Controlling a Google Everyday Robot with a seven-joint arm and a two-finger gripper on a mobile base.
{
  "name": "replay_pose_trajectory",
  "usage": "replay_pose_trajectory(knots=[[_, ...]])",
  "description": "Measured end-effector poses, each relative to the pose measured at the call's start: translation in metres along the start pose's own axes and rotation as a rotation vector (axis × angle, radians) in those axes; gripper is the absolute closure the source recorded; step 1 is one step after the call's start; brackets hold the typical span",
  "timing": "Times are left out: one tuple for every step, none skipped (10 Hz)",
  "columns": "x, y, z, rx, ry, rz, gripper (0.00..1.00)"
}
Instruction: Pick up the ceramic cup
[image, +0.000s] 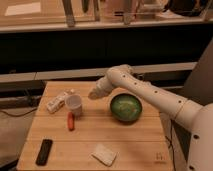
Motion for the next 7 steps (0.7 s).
replay_pose_trajectory(knots=[[-0.0005, -0.0005, -0.0002, 0.002, -0.004, -0.001, 0.52], [-0.0009, -0.0016, -0.0009, 0.004, -0.008, -0.004, 0.4], [-0.0011, -0.0023, -0.0016, 0.005, -0.011, -0.005, 0.31], [-0.0017, -0.0025, -0.0018, 0.006, -0.014, -0.007, 0.23], [-0.0023, -0.0036, -0.0025, 0.008, -0.018, -0.011, 0.2], [-0.0029, -0.0045, -0.0032, 0.009, -0.022, -0.016, 0.2], [-0.0035, -0.0052, -0.0034, 0.01, -0.025, -0.02, 0.2]])
